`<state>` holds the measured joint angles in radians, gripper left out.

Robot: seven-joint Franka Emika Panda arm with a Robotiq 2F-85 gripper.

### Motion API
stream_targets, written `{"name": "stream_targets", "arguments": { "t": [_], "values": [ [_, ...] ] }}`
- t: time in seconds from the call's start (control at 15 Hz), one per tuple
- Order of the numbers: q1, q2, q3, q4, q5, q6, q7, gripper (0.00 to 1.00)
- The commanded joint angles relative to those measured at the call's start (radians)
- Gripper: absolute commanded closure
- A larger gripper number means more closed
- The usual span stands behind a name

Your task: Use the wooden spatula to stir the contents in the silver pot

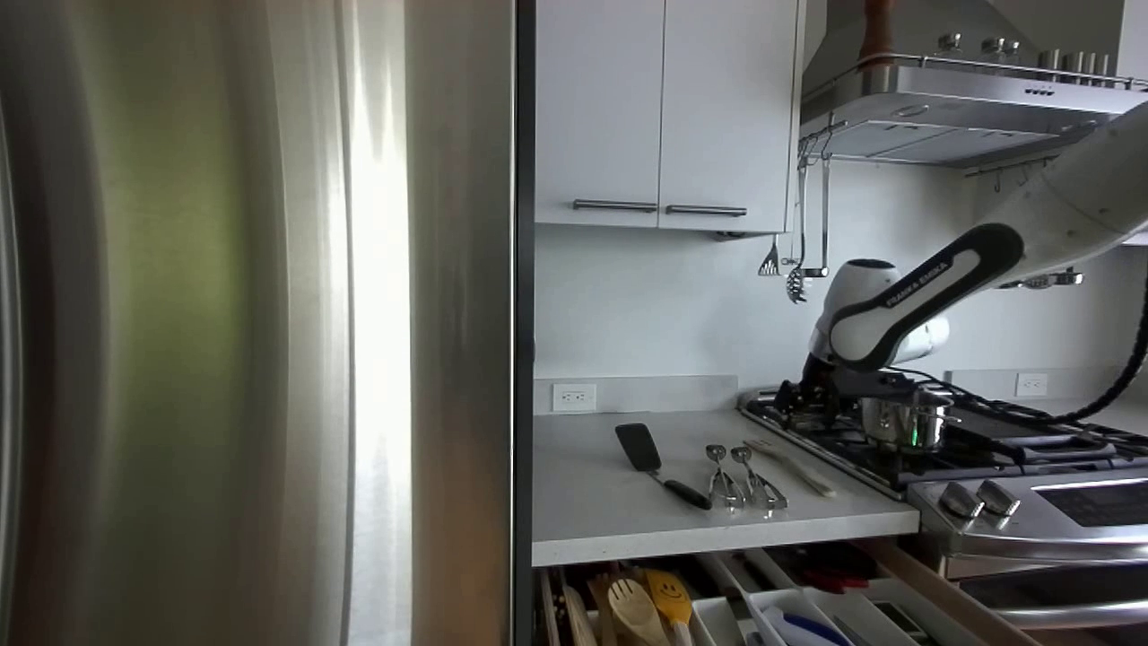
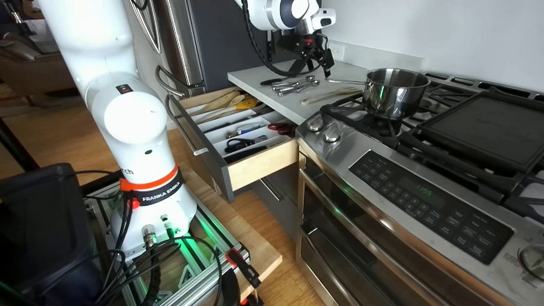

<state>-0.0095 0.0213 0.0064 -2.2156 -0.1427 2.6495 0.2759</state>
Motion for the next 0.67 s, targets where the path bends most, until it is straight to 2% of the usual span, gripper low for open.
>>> {"name": "stream_targets", "arguments": {
  "t": [0.0,0.07,0.27,0.33,0.4,0.6],
  "values": [
    [-0.008,-0.169,-0.010,-0.053,-0.013,-0.288,0.011,0.00],
    [-0.017,-0.201,-0.010,-0.048,-0.024,-0.378,0.010,0.00],
    [-0.022,-0.297,-0.032,0.020,0.057,-0.637,-0.142,0.00],
    [-0.025,-0.318,-0.046,0.031,0.075,-0.651,-0.184,0.00],
    [-0.026,-0.267,-0.021,0.029,0.033,-0.592,-0.108,0.00],
    [-0.031,-0.323,-0.037,0.041,0.053,-0.643,-0.164,0.00]
  ]
}}
